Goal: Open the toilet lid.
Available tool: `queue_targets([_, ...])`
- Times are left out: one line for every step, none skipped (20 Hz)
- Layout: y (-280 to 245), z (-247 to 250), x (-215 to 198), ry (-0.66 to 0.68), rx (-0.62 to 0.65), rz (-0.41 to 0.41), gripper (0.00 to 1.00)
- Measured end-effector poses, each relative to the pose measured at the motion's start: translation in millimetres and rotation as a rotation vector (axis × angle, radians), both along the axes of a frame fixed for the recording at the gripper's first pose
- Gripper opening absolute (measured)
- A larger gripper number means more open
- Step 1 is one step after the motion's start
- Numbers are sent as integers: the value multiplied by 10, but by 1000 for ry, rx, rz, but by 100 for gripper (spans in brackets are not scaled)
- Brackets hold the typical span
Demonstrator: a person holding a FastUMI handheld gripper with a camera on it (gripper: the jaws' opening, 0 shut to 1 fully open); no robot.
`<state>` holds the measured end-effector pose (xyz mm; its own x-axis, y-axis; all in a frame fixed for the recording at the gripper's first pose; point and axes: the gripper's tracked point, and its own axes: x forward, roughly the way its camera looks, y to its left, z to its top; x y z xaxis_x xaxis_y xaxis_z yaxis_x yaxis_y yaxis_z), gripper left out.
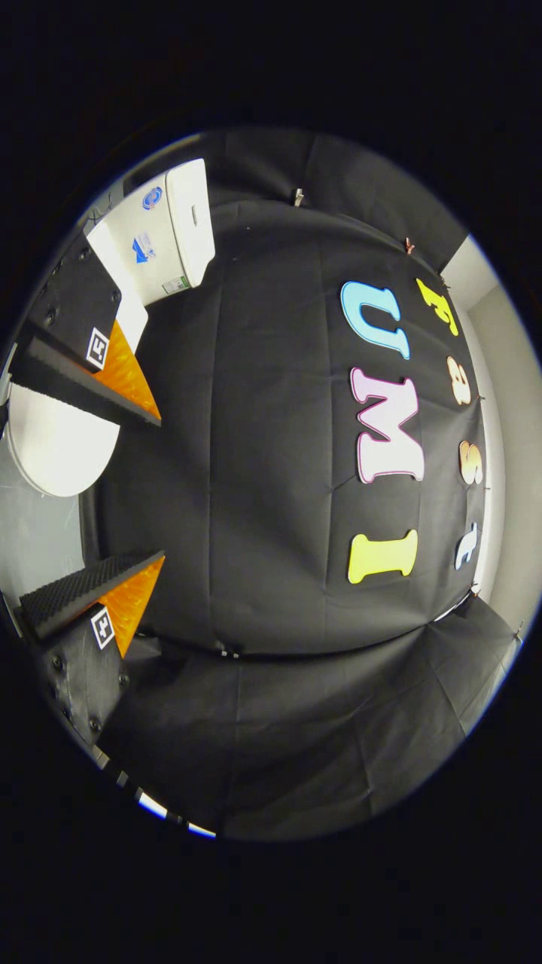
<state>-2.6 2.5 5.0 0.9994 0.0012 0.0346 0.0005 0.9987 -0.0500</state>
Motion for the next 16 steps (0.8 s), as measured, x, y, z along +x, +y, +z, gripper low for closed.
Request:
queue_targets([-4, -3, -1, 1, 0, -2, 98])
queue_targets([5, 3, 1, 4, 1, -1, 98])
queue_targets([8, 6, 8, 6, 1, 0, 98])
queue_targets([3, 2, 7, 5, -1, 0, 98])
queue_targets([2, 7, 3, 4, -2, -1, 98])
queue_targets([7, -2, 4, 6, -1, 0, 98])
queue_targets([4, -8, 6, 8, 1, 0, 98])
queue_targets([5, -13, 8, 12, 3, 0, 98])
queue_targets([5, -13, 10, 14, 4, 1, 98])
queue_targets([0, -13, 10, 15, 3, -1, 98])
queue_targets([6, -16, 9, 15, 2, 0, 98])
queue_targets([1, -18, 9, 17, 2, -1, 98])
queue_targets([4, -20, 9, 19, 2, -2, 98])
queue_targets([3, -26, 9, 21, 4, -3, 98])
queue_targets([-3, -24, 6, 22, 6, -6, 98])
queue_targets([-3, -14, 8, 22, 9, -8, 98])
